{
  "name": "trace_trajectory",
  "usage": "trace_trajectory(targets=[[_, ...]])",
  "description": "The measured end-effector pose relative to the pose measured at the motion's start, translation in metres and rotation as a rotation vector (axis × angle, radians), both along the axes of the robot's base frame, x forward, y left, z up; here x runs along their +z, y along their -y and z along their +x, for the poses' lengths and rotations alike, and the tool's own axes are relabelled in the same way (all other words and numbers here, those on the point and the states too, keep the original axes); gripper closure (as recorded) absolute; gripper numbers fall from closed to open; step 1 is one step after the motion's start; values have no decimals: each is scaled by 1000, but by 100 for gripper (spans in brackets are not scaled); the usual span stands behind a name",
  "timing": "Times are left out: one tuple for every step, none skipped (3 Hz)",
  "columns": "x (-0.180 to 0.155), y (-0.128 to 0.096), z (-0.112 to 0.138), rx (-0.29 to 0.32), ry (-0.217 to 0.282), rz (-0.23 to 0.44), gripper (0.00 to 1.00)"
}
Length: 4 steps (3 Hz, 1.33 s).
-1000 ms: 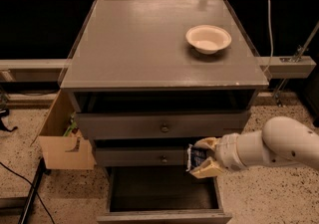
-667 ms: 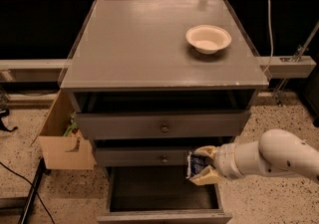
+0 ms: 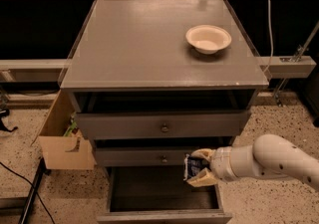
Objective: Place rxbar blueberry into bottom drawer
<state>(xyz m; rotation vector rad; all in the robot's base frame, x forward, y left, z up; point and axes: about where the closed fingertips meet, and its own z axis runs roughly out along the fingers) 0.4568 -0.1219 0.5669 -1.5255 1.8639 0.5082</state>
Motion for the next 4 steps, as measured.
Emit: trace_trajectory(targets=[[-39, -6, 8, 4, 3, 8, 100], [-85, -14, 13, 4, -21, 12, 100], [-134, -18, 17, -8, -60, -2, 100], [-194, -20, 16, -11, -100, -9, 100]])
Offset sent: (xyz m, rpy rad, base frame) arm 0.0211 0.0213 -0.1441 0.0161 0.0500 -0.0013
